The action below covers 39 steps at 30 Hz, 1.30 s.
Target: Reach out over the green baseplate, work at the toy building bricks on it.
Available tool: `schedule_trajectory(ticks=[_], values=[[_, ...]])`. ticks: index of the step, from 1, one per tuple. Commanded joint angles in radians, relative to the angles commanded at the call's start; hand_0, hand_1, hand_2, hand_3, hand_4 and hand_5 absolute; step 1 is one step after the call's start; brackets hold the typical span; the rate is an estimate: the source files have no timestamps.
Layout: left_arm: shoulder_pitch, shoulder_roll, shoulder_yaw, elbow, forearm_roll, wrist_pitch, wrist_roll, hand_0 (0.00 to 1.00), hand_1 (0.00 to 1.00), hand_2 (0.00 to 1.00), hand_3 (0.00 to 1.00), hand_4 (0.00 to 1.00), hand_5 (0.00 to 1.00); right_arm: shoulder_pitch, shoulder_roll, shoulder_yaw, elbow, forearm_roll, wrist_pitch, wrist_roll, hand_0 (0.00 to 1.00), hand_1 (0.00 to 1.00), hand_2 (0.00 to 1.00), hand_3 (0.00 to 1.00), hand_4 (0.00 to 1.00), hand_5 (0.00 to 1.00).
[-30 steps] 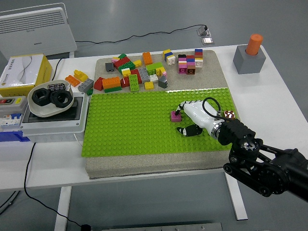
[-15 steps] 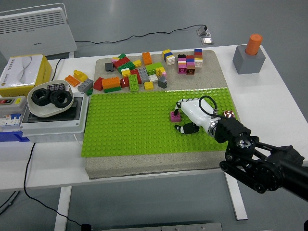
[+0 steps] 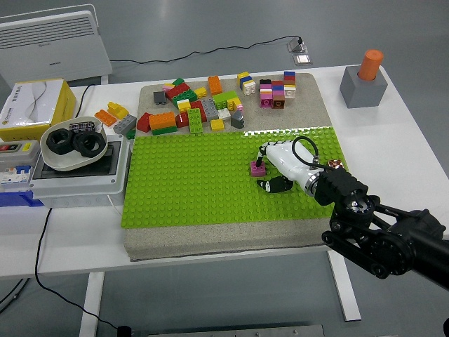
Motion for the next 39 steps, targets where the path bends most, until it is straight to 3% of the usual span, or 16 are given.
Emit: schedule_trajectory(ticks=[11, 18, 24, 31, 35, 39], values=[[0.003, -0.001, 0.001, 0.000, -0.005, 0.001, 0.001, 0.773, 0.721, 0.678, 0.770, 0.808, 0.738, -0.014, -0.014, 0.045, 0.065, 0.022, -0.010, 0.005, 0.781, 0.840, 0.871, 0.670, 0.725, 0.294], [0.003, -0.002, -0.006, 0.000, 0.002, 0.000, 0.004, 0.773, 0.721, 0.678, 0.770, 0.809, 0.739, -0.025, -0.014, 0.084, 0.118, -0.027, -0.011, 0.000, 0.781, 0.837, 0.870, 0.671, 0.725, 0.294], [0.001, -0.003, -0.012, 0.000, 0.008, 0.001, 0.008, 0.774, 0.722, 0.678, 0.770, 0.808, 0.744, -0.070, -0.032, 0.132, 0.199, -0.023, -0.017, -0.006, 0.780, 0.837, 0.870, 0.670, 0.725, 0.294], [0.011, -0.003, -0.012, 0.000, -0.003, 0.006, 0.011, 0.773, 0.721, 0.682, 0.770, 0.807, 0.752, -0.225, -0.082, 0.259, 0.347, 0.089, -0.123, 0.044, 0.767, 0.831, 0.859, 0.670, 0.725, 0.295], [0.031, 0.000, -0.011, 0.000, -0.017, 0.008, 0.011, 0.773, 0.720, 0.714, 0.784, 0.804, 0.754, -0.333, -0.059, 0.344, 0.400, 0.156, -0.201, 0.108, 0.750, 0.813, 0.837, 0.671, 0.720, 0.321], [0.057, 0.002, -0.018, 0.000, -0.015, 0.006, 0.016, 0.773, 0.720, 0.714, 0.784, 0.804, 0.754, -0.428, -0.016, 0.419, 0.377, 0.241, -0.256, 0.193, 0.750, 0.813, 0.837, 0.671, 0.720, 0.321]])
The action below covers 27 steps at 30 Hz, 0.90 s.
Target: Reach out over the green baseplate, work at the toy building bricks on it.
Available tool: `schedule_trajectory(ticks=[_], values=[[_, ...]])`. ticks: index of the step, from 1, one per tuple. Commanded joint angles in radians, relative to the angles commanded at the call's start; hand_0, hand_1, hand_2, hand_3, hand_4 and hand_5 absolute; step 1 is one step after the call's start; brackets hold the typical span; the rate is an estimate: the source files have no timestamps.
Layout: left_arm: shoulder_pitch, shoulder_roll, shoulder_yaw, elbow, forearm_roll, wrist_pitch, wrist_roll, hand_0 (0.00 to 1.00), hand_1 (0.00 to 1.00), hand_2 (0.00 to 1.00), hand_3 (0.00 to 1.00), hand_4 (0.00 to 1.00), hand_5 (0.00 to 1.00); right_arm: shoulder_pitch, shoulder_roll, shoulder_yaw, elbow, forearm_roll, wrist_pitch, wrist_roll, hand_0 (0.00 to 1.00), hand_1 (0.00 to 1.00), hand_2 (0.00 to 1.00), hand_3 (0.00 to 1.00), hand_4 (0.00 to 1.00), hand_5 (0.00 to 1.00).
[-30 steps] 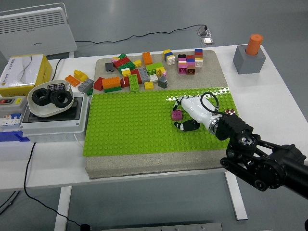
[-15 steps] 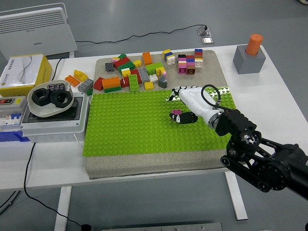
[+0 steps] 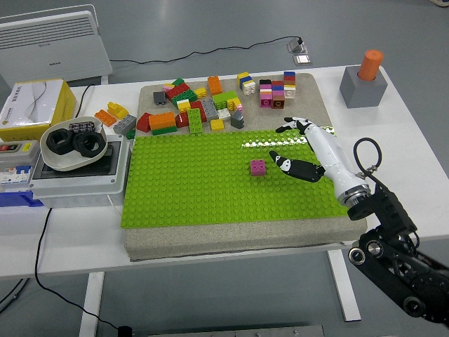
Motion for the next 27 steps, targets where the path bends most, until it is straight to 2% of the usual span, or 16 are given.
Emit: schedule_trajectory(ticks=[1, 4, 9, 15, 20, 24, 27], values=[[0.003, 0.000, -0.002, 0.000, 0.002, 0.000, 0.001, 0.772, 0.720, 0.762, 0.806, 0.799, 0.762, -0.013, 0.005, 0.006, -0.005, 0.014, -0.005, 0.013, 0.732, 0.811, 0.828, 0.674, 0.696, 0.395], [0.022, 0.000, -0.019, 0.000, 0.022, -0.003, 0.009, 0.772, 0.720, 0.762, 0.806, 0.799, 0.762, -0.084, 0.020, 0.013, -0.027, 0.097, -0.009, 0.076, 0.732, 0.811, 0.828, 0.674, 0.696, 0.395], [0.054, -0.001, -0.022, 0.000, 0.037, -0.013, 0.019, 0.773, 0.721, 0.777, 0.809, 0.787, 0.765, -0.177, 0.031, 0.056, -0.021, 0.191, 0.003, 0.109, 0.732, 0.814, 0.825, 0.679, 0.650, 0.425], [0.066, -0.003, 0.003, 0.000, 0.037, -0.026, 0.022, 0.775, 0.722, 0.775, 0.792, 0.786, 0.762, -0.182, 0.011, 0.049, -0.008, 0.192, 0.004, 0.117, 0.738, 0.816, 0.829, 0.679, 0.666, 0.437], [0.079, -0.006, -0.010, 0.000, 0.055, -0.032, 0.029, 0.775, 0.723, 0.774, 0.794, 0.786, 0.766, -0.201, -0.002, 0.060, -0.003, 0.206, 0.007, 0.119, 0.737, 0.817, 0.826, 0.679, 0.672, 0.434], [0.079, -0.016, 0.008, 0.000, 0.043, -0.027, 0.019, 0.775, 0.723, 0.774, 0.794, 0.786, 0.766, -0.200, -0.027, 0.063, 0.005, 0.212, 0.001, 0.123, 0.737, 0.817, 0.826, 0.679, 0.672, 0.434], [0.077, -0.013, 0.012, 0.000, 0.030, -0.019, 0.013, 0.775, 0.723, 0.759, 0.793, 0.783, 0.761, -0.193, -0.039, 0.079, 0.023, 0.204, -0.006, 0.118, 0.732, 0.812, 0.822, 0.676, 0.677, 0.415]])
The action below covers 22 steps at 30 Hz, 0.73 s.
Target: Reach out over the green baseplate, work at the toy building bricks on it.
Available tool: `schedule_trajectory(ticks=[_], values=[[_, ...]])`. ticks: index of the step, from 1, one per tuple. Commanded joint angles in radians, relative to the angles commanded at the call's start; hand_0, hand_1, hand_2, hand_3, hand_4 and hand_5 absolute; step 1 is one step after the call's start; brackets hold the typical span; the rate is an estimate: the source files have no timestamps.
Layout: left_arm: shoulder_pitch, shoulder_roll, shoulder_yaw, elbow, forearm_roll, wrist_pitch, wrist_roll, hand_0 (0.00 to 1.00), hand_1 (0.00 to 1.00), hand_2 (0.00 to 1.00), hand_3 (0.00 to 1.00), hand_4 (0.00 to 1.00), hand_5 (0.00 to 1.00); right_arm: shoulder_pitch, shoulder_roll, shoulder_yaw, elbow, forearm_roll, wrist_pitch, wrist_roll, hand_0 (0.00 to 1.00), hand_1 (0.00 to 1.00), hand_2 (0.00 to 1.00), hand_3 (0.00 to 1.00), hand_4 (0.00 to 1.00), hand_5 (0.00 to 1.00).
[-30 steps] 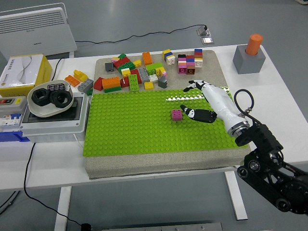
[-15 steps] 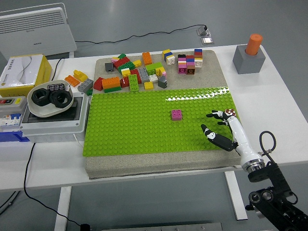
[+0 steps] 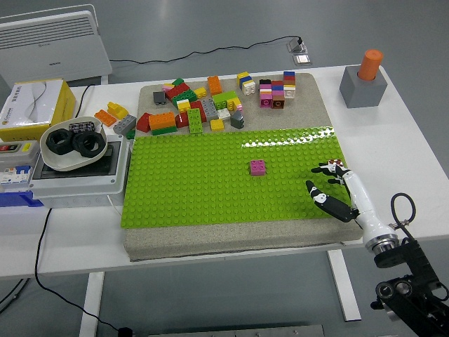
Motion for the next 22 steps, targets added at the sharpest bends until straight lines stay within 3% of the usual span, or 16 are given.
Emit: schedule_trajectory(ticks=[5, 15, 16, 22], values=[[-0.029, 0.014, 0.019, 0.000, -0.007, 0.013, 0.005, 0.774, 0.723, 0.733, 0.788, 0.777, 0.735, 0.017, -0.013, 0.011, 0.037, 0.001, -0.010, -0.017, 0.728, 0.809, 0.818, 0.668, 0.655, 0.440], [-0.089, 0.019, 0.097, 0.000, -0.040, 0.019, 0.006, 0.774, 0.723, 0.732, 0.785, 0.765, 0.719, 0.114, -0.051, -0.027, 0.024, 0.220, -0.020, 0.001, 0.723, 0.798, 0.808, 0.667, 0.651, 0.446], [-0.095, 0.018, 0.098, 0.000, -0.037, 0.019, 0.006, 0.773, 0.722, 0.708, 0.780, 0.754, 0.679, 0.118, -0.050, -0.019, 0.025, 0.227, -0.020, 0.000, 0.714, 0.764, 0.775, 0.664, 0.653, 0.447], [-0.122, 0.005, 0.153, 0.000, -0.030, 0.041, -0.004, 0.773, 0.722, 0.708, 0.780, 0.754, 0.679, 0.132, -0.069, 0.073, 0.062, 0.118, 0.002, -0.064, 0.714, 0.764, 0.775, 0.664, 0.653, 0.447]])
